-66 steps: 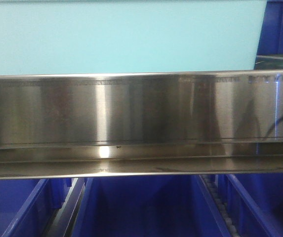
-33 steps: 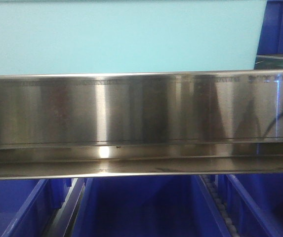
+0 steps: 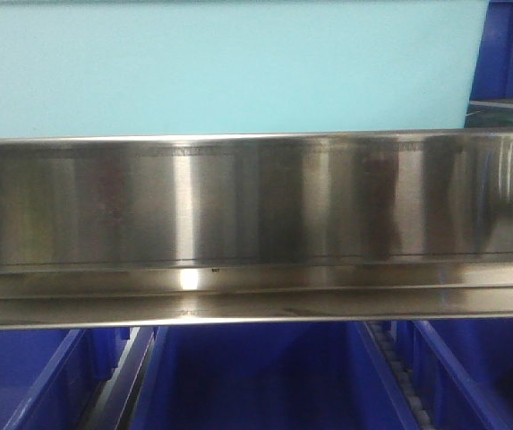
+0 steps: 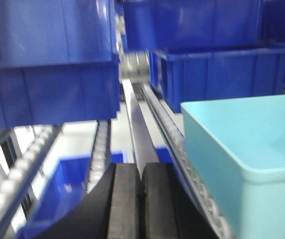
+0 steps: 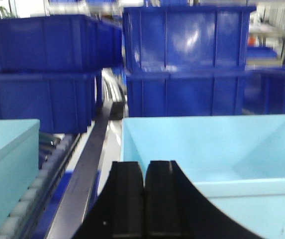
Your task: Move two blue bins to right shelf middle
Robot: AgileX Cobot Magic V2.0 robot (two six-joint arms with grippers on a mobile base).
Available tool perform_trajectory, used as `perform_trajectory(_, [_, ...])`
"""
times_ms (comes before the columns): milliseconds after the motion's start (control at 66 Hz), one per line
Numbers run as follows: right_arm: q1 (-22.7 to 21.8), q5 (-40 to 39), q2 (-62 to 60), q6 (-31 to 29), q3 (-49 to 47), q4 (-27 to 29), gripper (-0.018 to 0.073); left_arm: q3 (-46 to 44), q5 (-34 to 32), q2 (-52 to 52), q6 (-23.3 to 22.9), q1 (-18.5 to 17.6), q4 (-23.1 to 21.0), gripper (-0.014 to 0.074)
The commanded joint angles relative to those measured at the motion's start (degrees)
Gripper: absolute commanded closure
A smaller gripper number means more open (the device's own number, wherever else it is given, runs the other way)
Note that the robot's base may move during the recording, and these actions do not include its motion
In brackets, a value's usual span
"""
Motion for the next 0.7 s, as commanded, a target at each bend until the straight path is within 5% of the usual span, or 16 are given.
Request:
perform_trajectory(0, [0.28, 3.66, 5.92, -0.19, -5.56, -0.19, 0.0726, -6.87, 3.89, 8.01, -0.54, 0.06, -2.24, 0.0707])
perform_trajectory(212, [0.28, 12.12, 20.31, -0.19, -18.99, -0.19, 0.0726, -19.73, 6.02, 21.06, -0.54, 0.06, -6.12, 0.0707])
perform_trajectory(409, [0.28, 5.49, 27.28, -0.19, -24.33, 0.1, 0.0726, -23.46, 0.17, 26.21, -0.54, 0.06, -6.5, 0.0707])
perform_trajectory(682, [0.41, -1.3, 33.62, -0.19, -24.48, 9.1, 0.0726, -24.42, -3.89, 32.41, -1.03, 0.06, -6.81, 0.0707])
